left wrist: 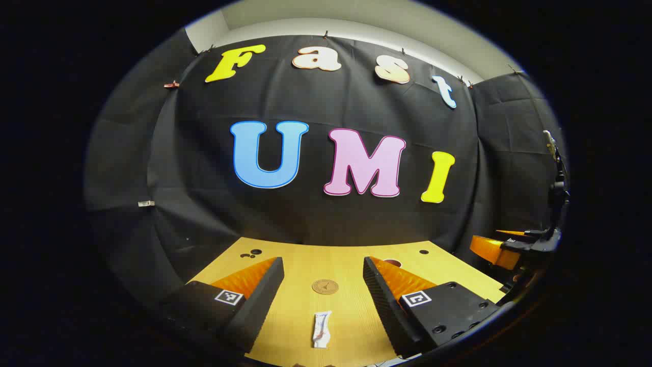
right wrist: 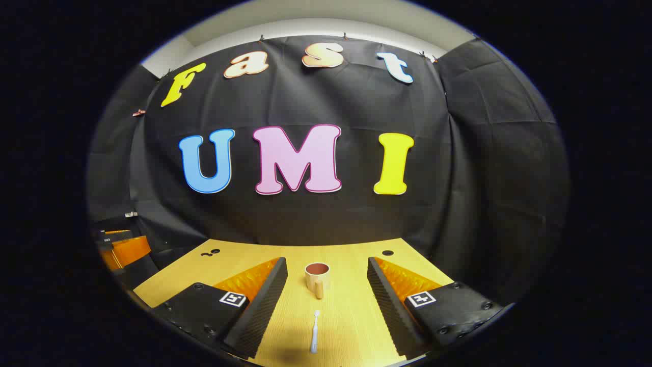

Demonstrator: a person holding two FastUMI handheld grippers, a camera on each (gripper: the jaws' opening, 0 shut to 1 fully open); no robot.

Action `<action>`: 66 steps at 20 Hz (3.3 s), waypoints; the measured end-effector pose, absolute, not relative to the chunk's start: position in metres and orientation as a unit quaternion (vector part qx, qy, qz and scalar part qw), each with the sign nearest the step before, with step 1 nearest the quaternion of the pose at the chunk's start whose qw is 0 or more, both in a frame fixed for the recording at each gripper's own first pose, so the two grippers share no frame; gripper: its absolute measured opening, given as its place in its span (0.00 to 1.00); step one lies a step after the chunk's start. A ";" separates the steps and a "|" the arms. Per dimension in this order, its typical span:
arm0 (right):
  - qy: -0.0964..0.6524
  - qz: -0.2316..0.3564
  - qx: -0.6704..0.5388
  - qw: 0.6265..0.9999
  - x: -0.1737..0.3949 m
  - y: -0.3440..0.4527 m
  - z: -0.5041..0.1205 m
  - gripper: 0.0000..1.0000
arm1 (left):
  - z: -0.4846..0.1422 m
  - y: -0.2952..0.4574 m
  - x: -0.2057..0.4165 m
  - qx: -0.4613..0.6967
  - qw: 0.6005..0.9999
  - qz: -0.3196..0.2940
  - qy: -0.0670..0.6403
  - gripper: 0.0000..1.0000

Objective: Put the toothbrush and toothpaste on the desktop into the cup, then pick up the cup and place it on the coaster on the desktop.

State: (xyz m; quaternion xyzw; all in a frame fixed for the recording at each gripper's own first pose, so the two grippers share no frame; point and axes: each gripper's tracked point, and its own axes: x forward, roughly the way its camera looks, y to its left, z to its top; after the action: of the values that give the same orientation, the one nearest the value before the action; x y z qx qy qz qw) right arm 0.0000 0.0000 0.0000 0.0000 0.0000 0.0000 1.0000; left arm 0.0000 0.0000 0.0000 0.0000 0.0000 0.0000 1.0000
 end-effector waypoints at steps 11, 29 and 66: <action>0.027 0.008 -0.008 1.000 0.007 -0.010 -0.014 0.97 | -0.021 -0.009 0.012 0.003 1.000 0.003 0.024 0.97; 0.140 0.058 0.000 0.988 0.045 -0.033 -0.083 0.99 | -0.126 -0.018 0.077 0.004 0.987 0.014 0.158 0.98; 0.415 0.117 -0.015 0.902 0.068 -0.003 -0.263 0.99 | -0.311 0.000 0.118 0.028 0.920 0.072 0.384 0.23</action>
State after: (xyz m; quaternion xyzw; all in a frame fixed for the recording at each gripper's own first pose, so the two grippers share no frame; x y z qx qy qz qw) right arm 0.0679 -0.0028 -0.2633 -0.0147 0.4151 0.1174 0.9020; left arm 0.1182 -0.0001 -0.3108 0.0279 0.3839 0.0721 0.9201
